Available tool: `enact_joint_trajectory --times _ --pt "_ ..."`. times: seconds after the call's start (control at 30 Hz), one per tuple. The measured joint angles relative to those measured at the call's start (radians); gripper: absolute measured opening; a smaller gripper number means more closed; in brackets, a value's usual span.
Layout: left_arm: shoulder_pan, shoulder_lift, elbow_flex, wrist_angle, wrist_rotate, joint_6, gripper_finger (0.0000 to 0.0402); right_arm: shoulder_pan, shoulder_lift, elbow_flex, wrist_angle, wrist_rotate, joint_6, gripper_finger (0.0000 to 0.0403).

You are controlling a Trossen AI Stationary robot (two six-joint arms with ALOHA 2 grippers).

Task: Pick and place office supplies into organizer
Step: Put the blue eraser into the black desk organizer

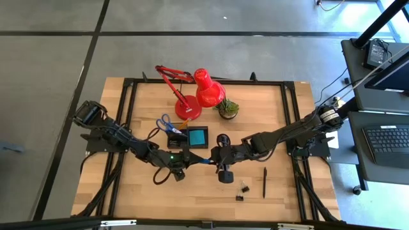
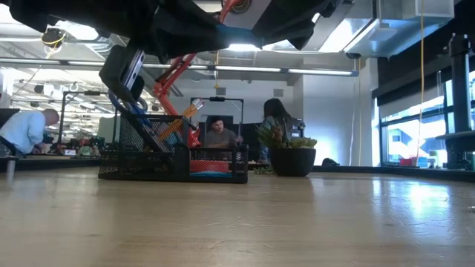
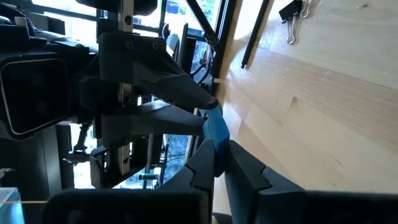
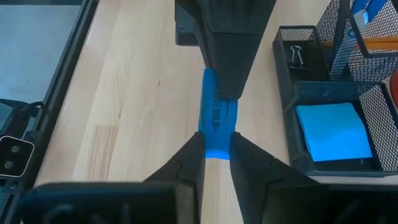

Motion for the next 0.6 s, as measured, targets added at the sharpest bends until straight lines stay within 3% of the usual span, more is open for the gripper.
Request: enact_joint_trajectory --times 0.17,0.37,0.5,0.6 --pt "0.0 0.0 0.0 0.0 0.0 0.0 0.002 0.0 0.0 0.0 0.0 0.0 -0.001 0.0079" --pt "0.0 0.0 0.0 -0.004 -0.002 -0.026 0.002 0.0 -0.003 0.001 -0.089 0.004 0.016 0.0147" --pt "0.0 0.0 0.0 -0.003 -0.01 -0.166 0.002 0.0 -0.003 0.001 -0.249 0.005 0.023 0.0191" --pt "-0.001 0.0 0.0 -0.003 -0.076 -0.341 0.002 -0.002 -0.003 0.001 -0.323 0.017 0.067 0.0212"
